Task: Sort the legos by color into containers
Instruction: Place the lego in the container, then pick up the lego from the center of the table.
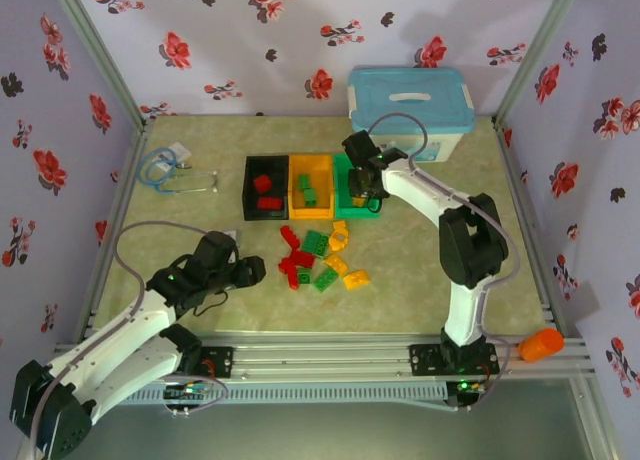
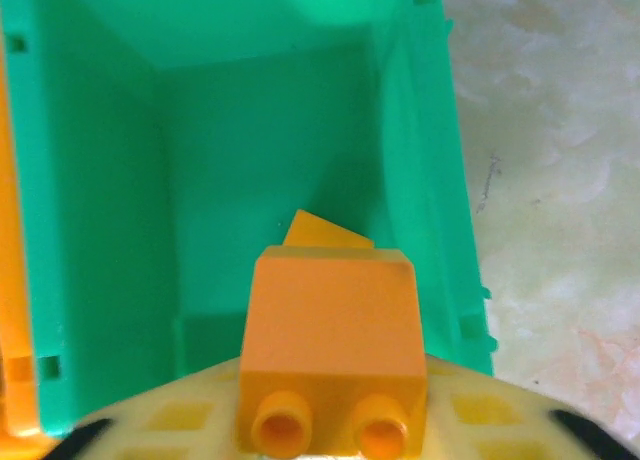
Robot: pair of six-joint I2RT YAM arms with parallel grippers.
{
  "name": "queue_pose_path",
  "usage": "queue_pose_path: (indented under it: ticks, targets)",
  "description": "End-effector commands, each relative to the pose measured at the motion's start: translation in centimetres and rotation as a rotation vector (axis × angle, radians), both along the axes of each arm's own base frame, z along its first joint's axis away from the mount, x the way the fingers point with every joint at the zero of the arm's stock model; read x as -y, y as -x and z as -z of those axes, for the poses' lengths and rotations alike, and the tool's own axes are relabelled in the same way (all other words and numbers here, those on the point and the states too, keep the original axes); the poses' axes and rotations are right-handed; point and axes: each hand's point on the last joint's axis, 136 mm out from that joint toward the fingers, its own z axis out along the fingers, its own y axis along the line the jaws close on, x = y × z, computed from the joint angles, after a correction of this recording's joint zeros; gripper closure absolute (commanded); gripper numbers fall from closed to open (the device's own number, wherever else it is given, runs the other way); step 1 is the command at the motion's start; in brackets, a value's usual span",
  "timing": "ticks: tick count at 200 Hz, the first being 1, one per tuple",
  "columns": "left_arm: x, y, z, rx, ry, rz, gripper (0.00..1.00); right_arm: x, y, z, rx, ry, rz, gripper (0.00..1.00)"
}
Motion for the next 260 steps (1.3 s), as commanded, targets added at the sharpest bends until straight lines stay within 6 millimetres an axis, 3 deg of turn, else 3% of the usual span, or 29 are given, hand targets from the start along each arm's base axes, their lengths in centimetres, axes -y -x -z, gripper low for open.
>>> queue_pose_path:
  ticks: [1, 12, 42, 70, 100, 135, 177, 227, 260]
  targets:
    - [-0.1, 0.4, 0.1, -0.015, 0.001, -0.008, 0.41, -0.8, -0.1, -1.4, -0.006, -0.018, -0.050, 0.34]
    - [0.0, 0.3, -0.1, -0.013, 0.003, -0.005, 0.41, -1.2, 0.0, -2.2, 0.010, -0.040, -0.059, 0.29]
    - [0.2, 0.1, -0.1, -0.012, -0.002, 0.001, 0.41, -0.9, 0.9, -4.9, 0.078, -0.074, -0.055, 0.29]
    - [0.6, -0.1, 0.1, -0.016, -0.005, 0.009, 0.41, -0.7, 2.8, -6.8, 0.128, -0.111, -0.062, 0.30]
    - [1.3, -0.1, 0.5, -0.028, -0.008, 0.031, 0.38, -0.5, 5.4, -7.5, 0.156, -0.149, -0.079, 0.30]
    - [2.6, -0.5, 1.2, -0.041, -0.020, 0.066, 0.34, -0.1, 8.5, -6.5, 0.160, -0.185, -0.078, 0.31]
    - [4.7, -1.5, 2.3, -0.072, -0.031, 0.114, 0.33, 0.6, 11.6, -3.9, 0.139, -0.222, -0.055, 0.33]
    - [6.8, -2.8, 3.5, -0.108, -0.053, 0.155, 0.34, 1.9, 13.6, -1.8, 0.120, -0.229, -0.024, 0.35]
    - [6.9, -3.3, 4.7, -0.126, -0.076, 0.139, 0.43, 2.7, 14.4, -1.5, 0.124, -0.233, -0.009, 0.35]
